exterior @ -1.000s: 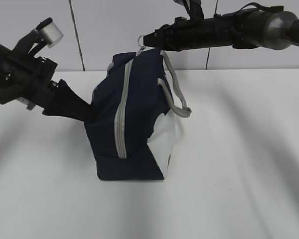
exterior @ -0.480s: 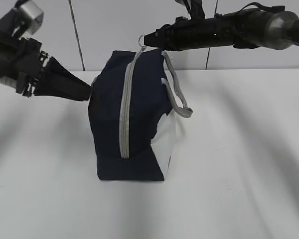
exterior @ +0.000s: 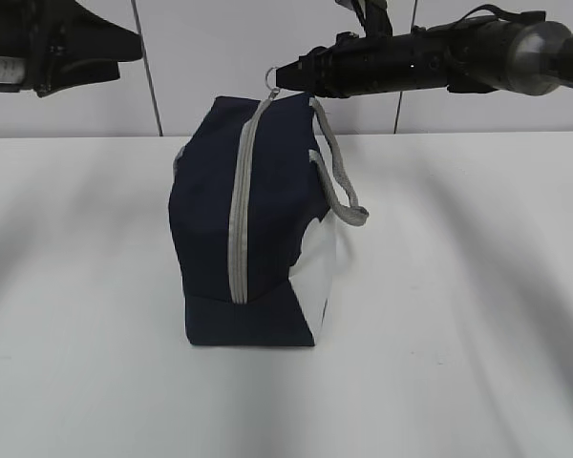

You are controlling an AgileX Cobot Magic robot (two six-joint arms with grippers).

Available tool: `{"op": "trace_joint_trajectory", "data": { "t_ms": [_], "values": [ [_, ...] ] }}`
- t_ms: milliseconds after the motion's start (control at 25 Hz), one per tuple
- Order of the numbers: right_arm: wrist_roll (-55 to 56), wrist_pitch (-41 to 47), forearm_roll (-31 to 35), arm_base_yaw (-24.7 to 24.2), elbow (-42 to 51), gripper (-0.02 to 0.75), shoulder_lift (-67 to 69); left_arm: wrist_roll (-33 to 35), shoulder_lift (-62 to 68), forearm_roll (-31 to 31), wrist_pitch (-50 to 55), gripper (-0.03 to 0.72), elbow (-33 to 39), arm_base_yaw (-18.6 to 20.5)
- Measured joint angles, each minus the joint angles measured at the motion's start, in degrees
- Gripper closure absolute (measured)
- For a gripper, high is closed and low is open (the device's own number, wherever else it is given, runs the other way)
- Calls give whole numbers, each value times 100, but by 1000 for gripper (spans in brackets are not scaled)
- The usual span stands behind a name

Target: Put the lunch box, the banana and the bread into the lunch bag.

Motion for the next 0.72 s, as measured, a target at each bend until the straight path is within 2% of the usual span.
{"op": "trace_joint_trajectory", "data": {
  "t_ms": [160, 480, 720],
  "values": [
    [0, 0, 0, 0, 0, 754, 0, -14, 391, -489, -166, 296, -66, -43],
    [0, -15, 0, 0, 0, 754, 0, -20, 1144, -604, -251, 296, -743, -514],
    [0, -15, 0, 0, 0, 754, 0, -20, 1457, -571, -668, 296, -965, -838]
  ]
}}
